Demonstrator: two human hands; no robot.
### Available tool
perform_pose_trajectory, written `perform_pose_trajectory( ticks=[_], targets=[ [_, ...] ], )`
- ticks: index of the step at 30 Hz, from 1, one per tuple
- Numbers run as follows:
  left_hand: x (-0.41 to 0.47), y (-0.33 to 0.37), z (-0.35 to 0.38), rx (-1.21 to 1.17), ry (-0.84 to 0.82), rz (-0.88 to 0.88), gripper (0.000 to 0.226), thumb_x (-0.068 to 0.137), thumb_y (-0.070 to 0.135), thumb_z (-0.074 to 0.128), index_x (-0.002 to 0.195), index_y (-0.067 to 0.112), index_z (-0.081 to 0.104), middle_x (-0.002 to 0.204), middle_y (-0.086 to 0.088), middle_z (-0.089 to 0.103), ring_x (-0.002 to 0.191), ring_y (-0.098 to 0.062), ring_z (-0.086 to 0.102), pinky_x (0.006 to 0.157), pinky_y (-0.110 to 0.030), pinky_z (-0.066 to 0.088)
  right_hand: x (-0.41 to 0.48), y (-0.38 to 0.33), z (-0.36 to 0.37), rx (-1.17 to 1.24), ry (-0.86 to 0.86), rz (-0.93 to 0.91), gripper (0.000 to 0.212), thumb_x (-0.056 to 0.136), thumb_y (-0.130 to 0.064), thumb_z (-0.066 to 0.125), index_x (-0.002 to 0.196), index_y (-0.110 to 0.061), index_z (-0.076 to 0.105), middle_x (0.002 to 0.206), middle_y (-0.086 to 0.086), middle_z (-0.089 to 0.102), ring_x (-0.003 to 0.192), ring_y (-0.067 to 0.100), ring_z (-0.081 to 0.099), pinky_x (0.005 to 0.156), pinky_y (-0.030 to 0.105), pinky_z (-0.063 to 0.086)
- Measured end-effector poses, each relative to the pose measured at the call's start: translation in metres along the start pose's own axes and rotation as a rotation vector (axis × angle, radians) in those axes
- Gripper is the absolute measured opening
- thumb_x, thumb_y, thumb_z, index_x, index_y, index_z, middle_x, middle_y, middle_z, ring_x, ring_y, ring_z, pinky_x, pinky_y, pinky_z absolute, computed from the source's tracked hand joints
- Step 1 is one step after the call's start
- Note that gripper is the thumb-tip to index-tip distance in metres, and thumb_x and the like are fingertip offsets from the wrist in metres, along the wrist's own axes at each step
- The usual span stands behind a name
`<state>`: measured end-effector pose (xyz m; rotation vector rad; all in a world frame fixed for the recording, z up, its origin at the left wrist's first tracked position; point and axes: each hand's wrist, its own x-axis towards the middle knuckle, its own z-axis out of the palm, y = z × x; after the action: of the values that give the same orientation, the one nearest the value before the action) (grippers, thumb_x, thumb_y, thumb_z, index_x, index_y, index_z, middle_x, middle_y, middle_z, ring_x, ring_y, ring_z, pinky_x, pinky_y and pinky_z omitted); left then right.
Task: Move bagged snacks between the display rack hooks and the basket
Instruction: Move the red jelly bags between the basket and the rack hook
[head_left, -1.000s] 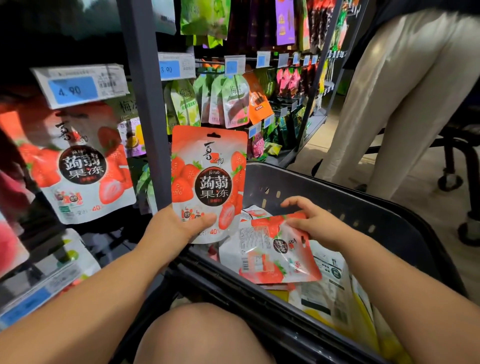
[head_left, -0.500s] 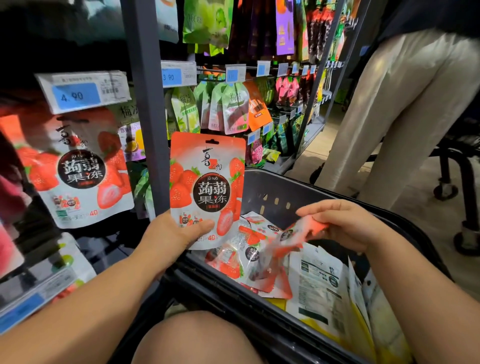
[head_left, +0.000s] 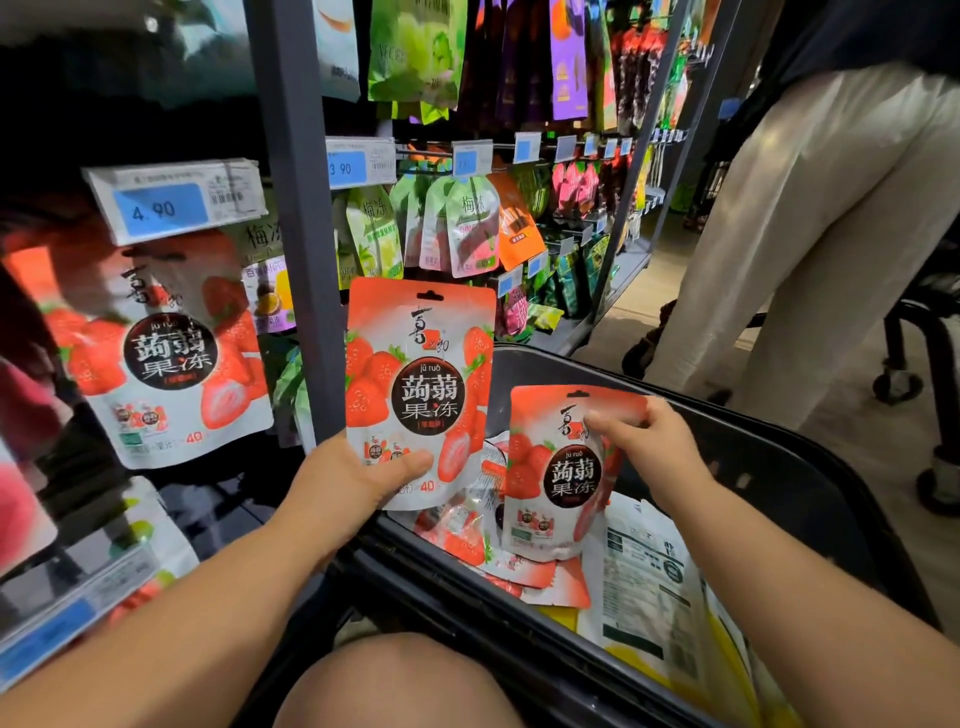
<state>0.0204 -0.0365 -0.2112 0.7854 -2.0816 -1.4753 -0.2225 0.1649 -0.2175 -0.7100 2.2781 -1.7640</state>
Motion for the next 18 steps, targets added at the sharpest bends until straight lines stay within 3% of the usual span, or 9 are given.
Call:
perform_pose_trajectory(
  ticks=[2,4,6,9,11,13,15,18],
  targets=[
    [0.001,0.0,0.0,-0.001,-0.003,-0.002,0.025,0.072,0.037,0.085,0.092,0.034,0.072,0.089,0.017,0.075,0.089,-0.007,0.069,0.085,-0.033,0.053,-0.002,0.002,0.005,0.158,-0.077,0.092,0.022,0.081,-0.018,0.078,0.102,-0.015,0.07,0.097,0.009,0.076,0.091,0.03,0.073,0.086,0.049,0.058],
    [0.002,0.001,0.001,0.007,0.003,-0.003,0.031,0.062,0.046,0.085,0.088,0.035,0.071,0.086,0.019,0.075,0.088,-0.006,0.069,0.086,-0.034,0.053,-0.005,0.008,0.01,0.218,-0.127,0.125,0.033,0.08,-0.018,0.079,0.109,-0.012,0.067,0.104,0.013,0.074,0.094,0.031,0.072,0.082,0.044,0.058],
    [0.002,0.002,0.002,0.002,0.003,-0.007,0.031,0.058,0.051,0.078,0.085,0.037,0.072,0.087,0.019,0.075,0.088,-0.008,0.07,0.088,-0.037,0.053,-0.006,0.016,0.011,0.238,-0.191,0.148,0.052,0.066,-0.021,0.086,0.112,-0.011,0.064,0.107,0.016,0.073,0.095,0.03,0.072,0.076,0.04,0.057],
    [0.001,0.001,0.003,-0.017,0.001,-0.015,0.03,0.064,0.045,0.085,0.09,0.035,0.072,0.089,0.016,0.075,0.091,-0.01,0.07,0.09,-0.038,0.053,-0.009,0.028,0.009,0.17,-0.368,0.205,0.077,0.05,-0.022,0.091,0.12,-0.01,0.06,0.108,0.014,0.074,0.102,0.035,0.07,0.088,0.05,0.056],
    [-0.001,0.001,0.003,-0.031,0.006,-0.027,0.035,0.064,0.044,0.085,0.093,0.032,0.072,0.09,0.014,0.076,0.092,-0.01,0.071,0.09,-0.037,0.054,-0.014,0.036,0.009,0.111,-0.492,0.254,0.075,0.054,-0.014,0.094,0.12,-0.006,0.059,0.107,0.018,0.073,0.101,0.043,0.068,0.09,0.053,0.055],
    [-0.002,0.002,0.004,-0.046,0.004,-0.042,0.04,0.06,0.047,0.082,0.095,0.031,0.072,0.092,0.013,0.076,0.092,-0.011,0.071,0.09,-0.038,0.054,-0.019,0.043,0.012,0.087,-0.548,0.294,0.078,0.045,-0.016,0.098,0.114,0.0,0.062,0.104,0.024,0.072,0.094,0.047,0.066,0.085,0.051,0.056],
    [-0.004,0.003,0.006,-0.089,0.01,-0.063,0.038,0.063,0.04,0.086,0.096,0.028,0.072,0.092,0.011,0.076,0.092,-0.012,0.071,0.091,-0.039,0.054,-0.021,0.046,0.014,0.082,-0.537,0.299,0.078,0.039,-0.013,0.098,0.109,0.002,0.066,0.102,0.025,0.072,0.096,0.046,0.067,0.088,0.053,0.056],
    [-0.01,0.005,0.006,-0.173,0.043,-0.069,0.037,0.065,0.033,0.086,0.098,0.024,0.074,0.095,0.008,0.077,0.095,-0.015,0.072,0.092,-0.039,0.054,-0.026,0.041,0.016,0.087,-0.471,0.286,0.067,0.049,-0.004,0.088,0.112,0.001,0.065,0.1,0.019,0.074,0.095,0.038,0.071,0.086,0.049,0.058]
  ],
)
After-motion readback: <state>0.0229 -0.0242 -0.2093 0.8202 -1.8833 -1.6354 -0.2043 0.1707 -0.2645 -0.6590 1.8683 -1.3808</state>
